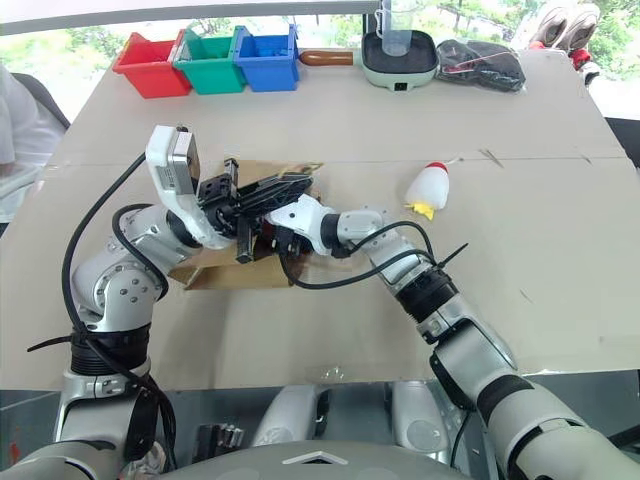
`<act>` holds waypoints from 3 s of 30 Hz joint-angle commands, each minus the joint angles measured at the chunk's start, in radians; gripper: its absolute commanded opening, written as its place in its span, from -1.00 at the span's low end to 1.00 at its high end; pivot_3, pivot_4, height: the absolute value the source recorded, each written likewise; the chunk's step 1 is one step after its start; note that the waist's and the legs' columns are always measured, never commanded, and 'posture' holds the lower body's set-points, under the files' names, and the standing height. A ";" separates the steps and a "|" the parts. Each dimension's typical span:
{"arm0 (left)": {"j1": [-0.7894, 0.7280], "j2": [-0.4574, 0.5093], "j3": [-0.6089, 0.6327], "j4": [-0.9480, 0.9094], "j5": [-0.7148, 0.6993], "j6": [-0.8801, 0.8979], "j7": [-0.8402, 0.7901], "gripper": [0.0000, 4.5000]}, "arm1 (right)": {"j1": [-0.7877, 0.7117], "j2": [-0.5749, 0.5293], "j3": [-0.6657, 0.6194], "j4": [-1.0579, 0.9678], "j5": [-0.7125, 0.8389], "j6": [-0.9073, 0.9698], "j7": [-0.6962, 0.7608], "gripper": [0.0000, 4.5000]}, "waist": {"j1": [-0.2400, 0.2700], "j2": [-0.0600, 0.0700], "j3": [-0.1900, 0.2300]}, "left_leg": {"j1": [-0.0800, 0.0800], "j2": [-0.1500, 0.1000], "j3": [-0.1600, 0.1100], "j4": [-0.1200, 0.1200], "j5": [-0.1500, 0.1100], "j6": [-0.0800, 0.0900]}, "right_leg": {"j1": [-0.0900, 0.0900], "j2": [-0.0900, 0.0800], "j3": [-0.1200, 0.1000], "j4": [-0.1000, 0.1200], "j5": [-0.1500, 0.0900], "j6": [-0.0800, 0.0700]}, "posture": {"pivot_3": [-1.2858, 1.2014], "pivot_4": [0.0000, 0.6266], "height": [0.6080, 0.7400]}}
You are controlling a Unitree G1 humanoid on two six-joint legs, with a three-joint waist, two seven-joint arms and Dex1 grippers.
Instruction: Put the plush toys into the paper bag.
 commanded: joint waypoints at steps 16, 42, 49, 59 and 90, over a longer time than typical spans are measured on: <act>0.111 0.039 0.146 -0.052 0.005 -0.070 0.058 -1.00 | 0.169 -0.396 -0.402 -0.518 0.069 0.539 -0.241 0.84 | 0.001 0.002 0.001 | 0.000 -0.001 0.000 0.000 -0.002 0.004 | 0.000 -0.001 0.001 0.001 0.000 0.000 | 0.03 -0.52 1.00; 0.247 0.045 0.353 -0.188 -0.354 0.076 0.271 -1.00 | 0.201 -0.507 -0.651 -0.755 0.361 0.726 -0.167 -0.98 | -0.001 0.005 0.002 | -0.001 0.002 0.002 -0.001 -0.003 0.005 | 0.000 0.000 0.005 -0.004 0.002 0.002 | 0.03 -0.52 1.00; 0.271 0.052 0.341 -0.221 -0.369 0.076 0.274 -1.00 | 0.030 -0.378 -0.416 -0.775 0.414 0.765 -0.141 -0.98 | -0.001 0.005 0.002 | 0.001 0.002 0.003 -0.001 -0.003 0.005 | 0.002 0.003 0.005 -0.006 0.003 0.000 | 0.03 -0.52 1.00; 0.337 0.045 0.369 -0.296 -0.367 0.042 0.327 -1.00 | -0.112 -0.432 -0.355 -0.550 0.238 0.638 -0.193 -0.98 | 0.017 0.004 0.002 | -0.002 0.000 0.001 -0.001 -0.001 0.003 | 0.000 -0.001 0.003 -0.009 0.004 0.000 | 0.03 -0.52 1.00; 0.269 -0.009 0.306 -0.309 -0.370 -0.013 0.428 -1.00 | -0.157 -0.283 -0.096 -0.622 0.345 0.688 -0.090 -0.98 | -0.003 0.005 0.002 | -0.001 0.002 0.003 -0.002 -0.002 0.005 | 0.000 0.001 0.004 -0.007 0.004 0.000 | 0.03 -0.52 1.00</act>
